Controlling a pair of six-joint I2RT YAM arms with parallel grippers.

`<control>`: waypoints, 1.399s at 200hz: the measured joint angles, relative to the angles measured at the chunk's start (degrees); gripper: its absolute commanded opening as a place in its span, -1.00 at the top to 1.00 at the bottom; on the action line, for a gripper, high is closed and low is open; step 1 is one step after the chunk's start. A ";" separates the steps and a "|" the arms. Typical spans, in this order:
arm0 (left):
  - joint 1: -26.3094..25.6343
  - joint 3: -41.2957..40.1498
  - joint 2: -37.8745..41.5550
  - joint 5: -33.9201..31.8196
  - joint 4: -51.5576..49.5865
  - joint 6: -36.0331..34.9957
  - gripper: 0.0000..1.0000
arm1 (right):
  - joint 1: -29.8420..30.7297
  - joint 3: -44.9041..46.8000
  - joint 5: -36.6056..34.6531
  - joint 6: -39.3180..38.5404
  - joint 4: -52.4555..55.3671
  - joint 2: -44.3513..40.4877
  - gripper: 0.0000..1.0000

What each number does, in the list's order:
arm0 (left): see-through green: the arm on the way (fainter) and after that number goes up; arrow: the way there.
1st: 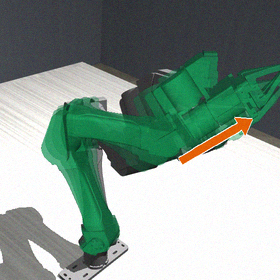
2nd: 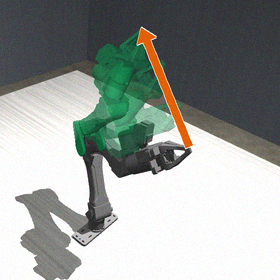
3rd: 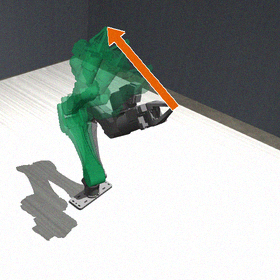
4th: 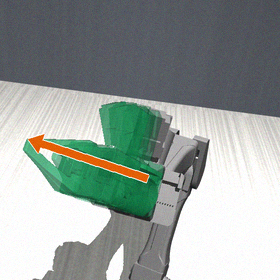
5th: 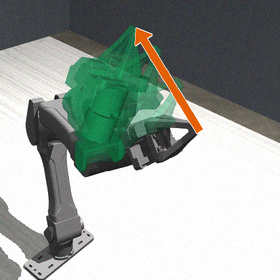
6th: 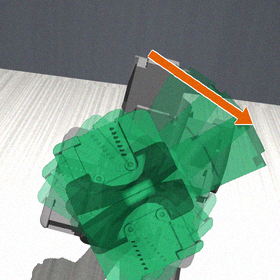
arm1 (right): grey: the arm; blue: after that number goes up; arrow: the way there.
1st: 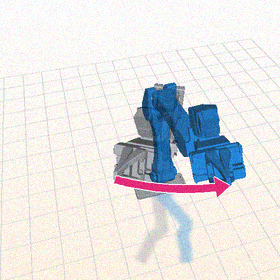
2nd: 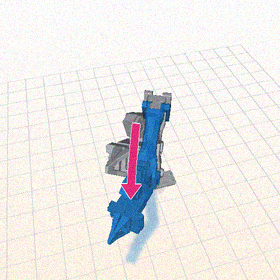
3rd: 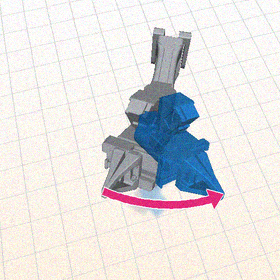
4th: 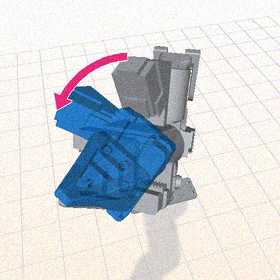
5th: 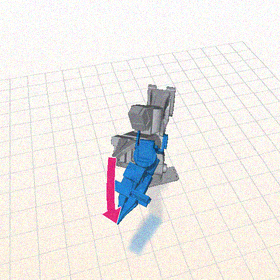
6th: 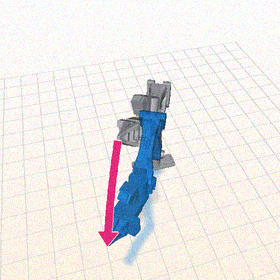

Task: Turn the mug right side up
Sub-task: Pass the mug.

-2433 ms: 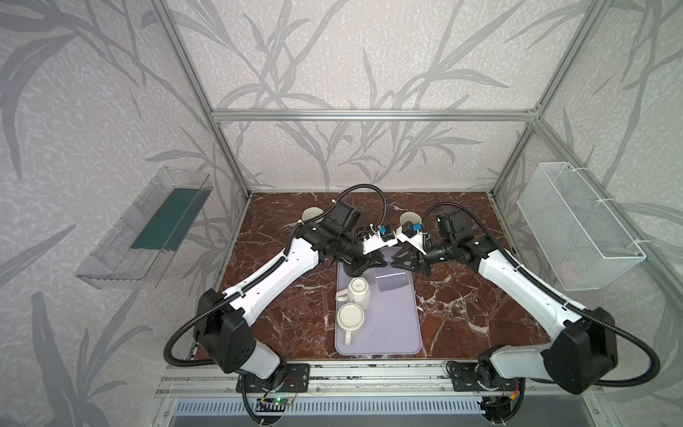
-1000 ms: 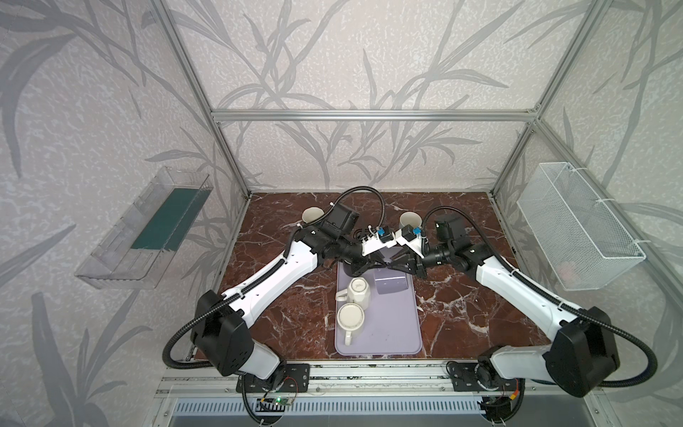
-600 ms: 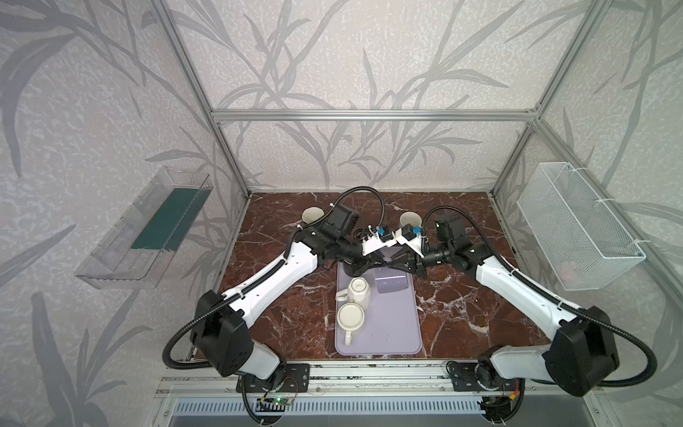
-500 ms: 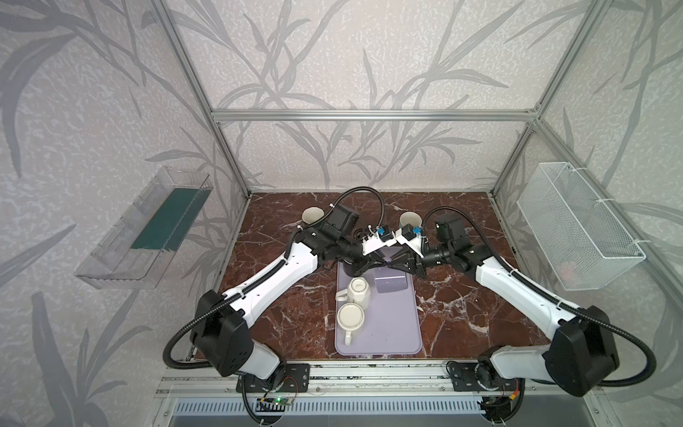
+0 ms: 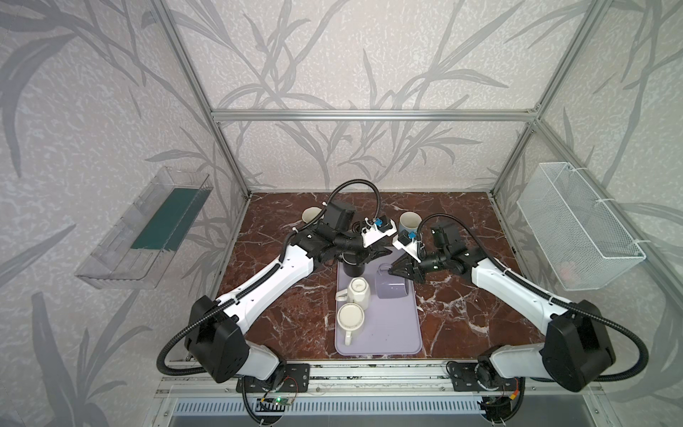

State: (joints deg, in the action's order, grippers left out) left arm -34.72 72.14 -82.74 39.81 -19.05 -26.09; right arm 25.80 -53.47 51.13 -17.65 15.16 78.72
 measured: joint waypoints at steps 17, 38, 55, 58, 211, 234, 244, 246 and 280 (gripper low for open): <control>0.70 -2.38 0.85 -1.73 2.64 2.82 0.31 | -0.07 0.07 -1.70 1.25 -0.83 0.15 1.00; 1.86 -6.58 2.84 -6.12 7.17 8.85 0.19 | -0.26 1.03 -4.66 3.43 -3.26 0.15 1.00; 2.27 -8.46 4.37 -11.13 9.73 14.69 0.14 | -0.31 2.40 -7.98 5.77 -5.88 0.15 1.00; 2.34 -8.55 4.57 -11.93 10.05 15.74 0.11 | -0.31 2.67 -8.61 6.16 -6.32 0.15 1.00; 2.58 2.99 -0.33 -17.11 -6.08 72.46 0.22 | 4.26 16.59 -25.14 5.35 -35.17 -5.40 1.00; 2.58 4.94 -0.46 -15.02 -11.50 75.65 0.19 | 6.60 17.99 -28.81 0.92 -36.54 -6.29 1.00; 2.58 6.03 -0.42 -13.84 -13.27 76.98 0.19 | 7.54 18.49 -30.36 -0.87 -37.33 -6.58 1.00; 2.58 6.23 -0.39 -13.62 -13.68 77.24 0.19 | 7.72 18.58 -30.69 -1.29 -37.57 -6.67 1.00; 2.58 7.10 -0.09 -8.70 -17.84 82.20 0.19 | 10.64 20.46 -36.30 -6.67 -40.61 -7.28 1.00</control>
State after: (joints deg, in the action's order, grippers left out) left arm -32.14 79.24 -82.83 31.11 -36.88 56.12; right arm 36.45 -33.01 14.83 -24.32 -25.45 71.44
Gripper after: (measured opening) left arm 0.406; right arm 0.163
